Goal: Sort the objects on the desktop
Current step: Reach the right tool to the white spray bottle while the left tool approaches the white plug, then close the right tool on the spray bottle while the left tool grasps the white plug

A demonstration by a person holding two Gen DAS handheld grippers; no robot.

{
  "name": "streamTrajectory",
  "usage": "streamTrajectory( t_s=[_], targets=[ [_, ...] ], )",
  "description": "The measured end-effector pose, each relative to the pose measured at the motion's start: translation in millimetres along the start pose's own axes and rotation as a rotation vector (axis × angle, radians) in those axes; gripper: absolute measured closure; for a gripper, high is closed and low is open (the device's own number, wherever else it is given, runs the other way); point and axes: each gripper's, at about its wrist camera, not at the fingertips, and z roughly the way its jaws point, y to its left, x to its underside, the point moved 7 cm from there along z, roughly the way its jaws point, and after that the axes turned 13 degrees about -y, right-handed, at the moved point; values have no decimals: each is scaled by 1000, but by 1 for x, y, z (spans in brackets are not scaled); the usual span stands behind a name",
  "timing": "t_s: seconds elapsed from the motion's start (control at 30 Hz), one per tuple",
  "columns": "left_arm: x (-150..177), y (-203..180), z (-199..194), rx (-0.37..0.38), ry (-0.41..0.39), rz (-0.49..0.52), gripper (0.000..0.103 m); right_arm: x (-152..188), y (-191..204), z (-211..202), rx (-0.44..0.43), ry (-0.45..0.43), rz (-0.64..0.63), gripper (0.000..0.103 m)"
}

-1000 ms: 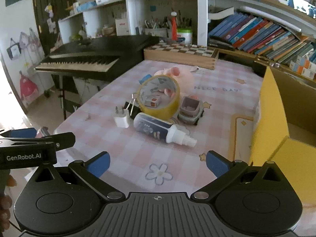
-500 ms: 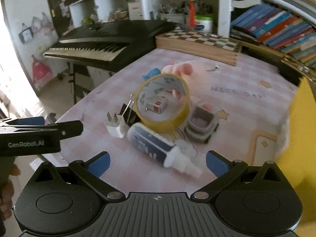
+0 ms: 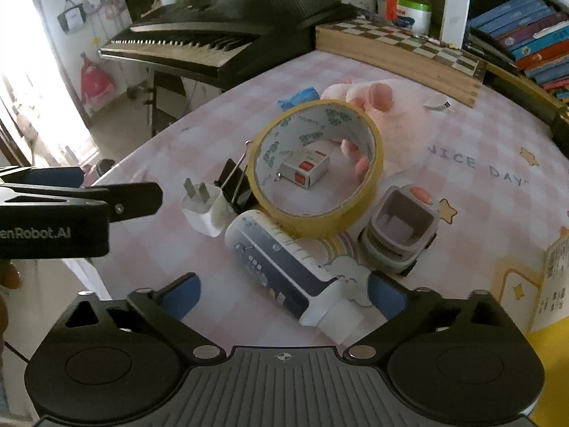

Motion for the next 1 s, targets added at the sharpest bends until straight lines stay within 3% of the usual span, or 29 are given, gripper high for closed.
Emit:
streamTrajectory(
  t_s=[0.03,0.13,0.17,0.27,0.4,0.43,0.5,0.6,0.67,0.73,0.8,1.0],
  targets=[
    [0,-1,2,0,6,3,0,-2,0,0,-1,-7,-2,9],
    [1,-5,8,7,18,10,0,-1,-3,1,-14,-9,-6,30],
    [1,-6,9,13,21,11,0,-1,-4,3,-18,-2,-8,46],
    [1,-13,15,36,36,25,0,1,-6,-2,-38,9,-28,56],
    [4,-29,21,78,46,66,3,13,-15,-20,-32,42,39,66],
    [5,-32,22,81,49,75,4,16,-15,-25,-22,48,44,67],
    [6,-40,26,89,48,98,22,20,-18,-30,-1,52,51,70],
    [9,-48,35,96,52,149,42,20,-21,-29,7,49,51,70],
    [12,-52,42,92,68,178,55,19,-19,-28,2,50,37,70],
    [11,-54,43,102,63,180,60,18,-18,-26,-6,50,24,68],
    [12,-56,42,129,63,177,77,14,-17,-21,-8,45,13,68],
    [12,-51,36,143,68,148,78,5,-12,-8,-23,40,-39,70]
  ],
)
